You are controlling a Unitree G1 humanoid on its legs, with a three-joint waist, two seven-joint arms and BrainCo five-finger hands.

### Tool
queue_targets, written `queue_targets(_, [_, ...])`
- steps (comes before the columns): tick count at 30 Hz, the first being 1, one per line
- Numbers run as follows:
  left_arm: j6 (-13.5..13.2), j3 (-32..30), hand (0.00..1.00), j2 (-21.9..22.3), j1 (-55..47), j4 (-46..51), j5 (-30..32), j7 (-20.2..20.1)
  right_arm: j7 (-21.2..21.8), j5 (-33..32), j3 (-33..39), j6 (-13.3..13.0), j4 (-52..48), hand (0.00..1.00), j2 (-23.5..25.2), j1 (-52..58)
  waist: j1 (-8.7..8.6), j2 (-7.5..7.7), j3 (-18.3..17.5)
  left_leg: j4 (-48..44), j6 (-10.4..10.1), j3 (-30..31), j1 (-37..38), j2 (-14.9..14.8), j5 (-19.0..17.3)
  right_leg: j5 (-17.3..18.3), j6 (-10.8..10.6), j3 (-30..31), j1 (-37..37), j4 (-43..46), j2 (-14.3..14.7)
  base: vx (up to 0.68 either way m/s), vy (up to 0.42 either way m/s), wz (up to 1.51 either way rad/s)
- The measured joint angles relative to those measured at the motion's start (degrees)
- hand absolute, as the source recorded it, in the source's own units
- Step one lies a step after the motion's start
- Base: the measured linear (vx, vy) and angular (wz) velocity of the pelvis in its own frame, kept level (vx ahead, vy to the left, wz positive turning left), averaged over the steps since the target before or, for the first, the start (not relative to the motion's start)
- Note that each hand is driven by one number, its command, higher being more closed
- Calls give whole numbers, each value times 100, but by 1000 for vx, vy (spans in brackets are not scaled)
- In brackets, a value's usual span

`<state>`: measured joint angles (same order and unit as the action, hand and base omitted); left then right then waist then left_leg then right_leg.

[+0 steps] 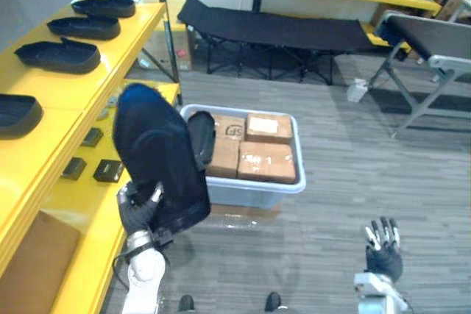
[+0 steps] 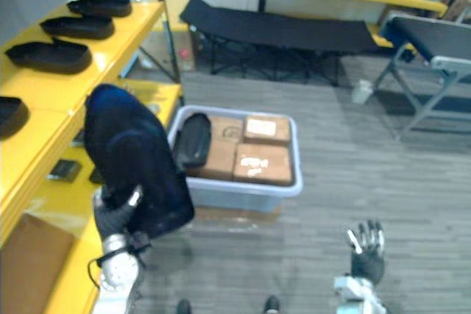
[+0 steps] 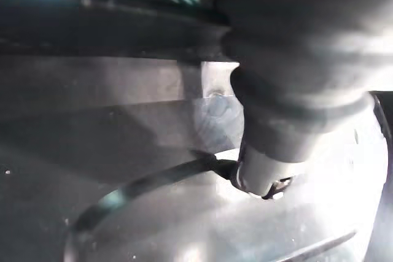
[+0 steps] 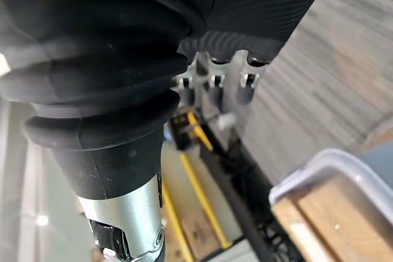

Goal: Walk over and take plastic housings, then place them on the shelf

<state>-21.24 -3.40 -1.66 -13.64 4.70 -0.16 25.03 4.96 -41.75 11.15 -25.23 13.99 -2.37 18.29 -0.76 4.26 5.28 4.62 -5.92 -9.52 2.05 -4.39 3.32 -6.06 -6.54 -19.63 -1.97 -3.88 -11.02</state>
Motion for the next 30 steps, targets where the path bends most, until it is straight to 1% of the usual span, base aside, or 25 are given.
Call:
queue_targets(1, [-2,-28,100,12,-1,104,0,-3,0,44,-27,4,1,0,1,-60,8,-21,-3,0,0,35,-15,3,1,0,0,-36,-10,-9,-1,-17,-3,22])
queue_targets(3, [0,-236,100,-7,3,503,10,2,-14,476,-237,11,1,0,-8,-351,93,-110,-5,0,-16,216,-22,14,11,25,-30,-228,-146,-59,0,-10,-8,36])
queue_targets(4, [3,-296,100,-8,9,590,12,14,-14,552,-285,11,1,0,-8,-421,112,-130,-5,0,-21,295,-26,19,17,41,-31,-296,-192,-58,-2,6,-14,55])
queue_targets(5, [7,-434,100,-3,11,797,13,38,-10,670,-421,22,3,0,-13,-551,185,-160,-7,0,-29,455,-38,32,31,66,-36,-488,-291,-55,-10,16,-20,71])
queue_targets(7, [30,-733,100,-2,-19,1105,16,91,-7,709,-595,36,6,0,-28,-752,327,-189,-22,-1,-27,760,-106,60,65,95,-78,-785,-421,-51,-13,22,-23,87])
queue_targets(8, [38,-1121,100,5,-120,1375,8,110,-7,745,-695,46,45,0,-50,-973,457,-203,-32,-2,-18,1004,-206,94,109,118,-95,-1044,-495,-44,-20,28,-24,82])
queue_targets(9, [38,-1285,100,11,-178,1455,8,112,-11,811,-725,49,70,0,-51,-1062,514,-208,-30,-2,-14,1097,-229,115,123,128,-106,-1135,-533,-43,-25,28,-22,84])
queue_targets(11, [43,-1862,100,73,-460,1621,11,138,-32,1014,-891,59,219,0,-68,-1358,768,-212,-40,-2,-4,1386,-268,200,134,184,-157,-1427,-693,-43,-65,29,-5,68])
queue_targets(12, [42,-2016,100,112,-550,1646,10,143,-46,1083,-921,68,272,0,-75,-1441,834,-206,-44,-2,0,1454,-280,225,136,204,-170,-1516,-730,-42,-81,31,4,74])
queue_targets(13, [41,-2286,100,211,-699,1673,5,142,-92,1120,-1011,91,327,0,-77,-1577,971,-205,-48,-1,19,1627,-332,288,150,241,-208,-1677,-789,-33,-111,24,14,73])
queue_targets(14, [40,-2516,100,307,-858,1673,-143,104,-117,1107,-1092,142,396,0,-74,-1711,1098,-200,-52,-1,27,1770,-383,335,159,278,-230,-1840,-831,-7,-142,19,18,69])
queue_targets(15, [40,-2612,100,346,-941,1673,-218,98,-119,1107,-1138,154,458,0,-76,-1781,1157,-192,-57,-1,32,1836,-409,354,163,296,-235,-1890,-833,15,-156,22,27,63])
queue_targets(16, [34,-2829,100,446,-1069,1672,-273,99,-133,1109,-1243,217,527,0,-59,-1888,1303,-193,-55,-1,44,1958,-433,408,176,339,-231,-2005,-871,69,-184,20,22,51])
queue_targets(18, [4,-3165,100,585,-1286,1670,-381,109,-158,1121,-1439,378,576,0,10,-1978,1456,-173,-65,-1,48,2175,-441,467,179,414,-238,-2220,-974,163,-236,17,16,58])
queue_targets(19, [1,-3254,100,624,-1332,1670,-382,108,-198,1133,-1498,411,577,0,26,-1991,1479,-167,-63,-1,53,2237,-444,505,183,426,-231,-2289,-1012,172,-240,1,14,50])
queue_targets(21, [-68,-3519,100,819,-1483,1666,-395,107,-306,1283,-1622,546,592,0,77,-2016,1617,-135,-75,-1,49,2352,-520,525,189,482,-199,-2340,-1004,224,-265,-11,14,33])
queue_targets(22, [-109,-3583,100,881,-1523,1666,-394,105,-340,1335,-1659,565,623,0,80,-2036,1619,-129,-70,-2,44,2390,-534,535,194,483,-197,-2390,-1009,229,-266,-33,-1,34])
queue_targets(23, [-188,-3644,100,952,-1588,1650,-395,102,-388,1337,-1705,639,697,0,83,-2026,1620,-114,-69,-1,45,2501,-573,566,214,513,-161,-2470,-1028,252,-265,-36,-6,33])
queue_targets(25, [-250,-3665,100,952,-1595,1649,-405,84,-400,1337,-1726,767,703,0,80,-2028,1635,-105,-56,-1,43,2595,-613,594,227,555,-156,-2560,-1023,322,-268,-50,-5,33])
queue_targets(27, [-312,-3667,100,948,-1573,1649,-456,-79,-430,1337,-1761,875,702,0,90,-2005,1629,-96,52,27,80,2676,-671,615,241,659,-148,-2725,-1093,461,-293,-87,-14,42])
queue_targets(28, [-325,-3663,100,943,-1556,1649,-461,-148,-449,1337,-1750,888,691,0,89,-1969,1579,-93,58,28,94,2615,-730,616,248,689,-162,-2850,-1128,461,-292,-116,-24,89])
queue_targets(29, [-347,-3612,100,931,-1454,1649,-455,-326,-492,1336,-1689,889,677,0,66,-1870,1472,-44,65,25,183,2414,-841,601,318,738,-226,-3178,-1241,480,-290,-92,-23,119])
queue_targets(30, [-359,-3573,100,904,-1411,1642,-465,-455,-512,1337,-1600,889,676,0,43,-1795,1430,-52,93,18,215,2278,-911,582,426,746,-242,-3378,-1318,524,-283,-97,24,165])
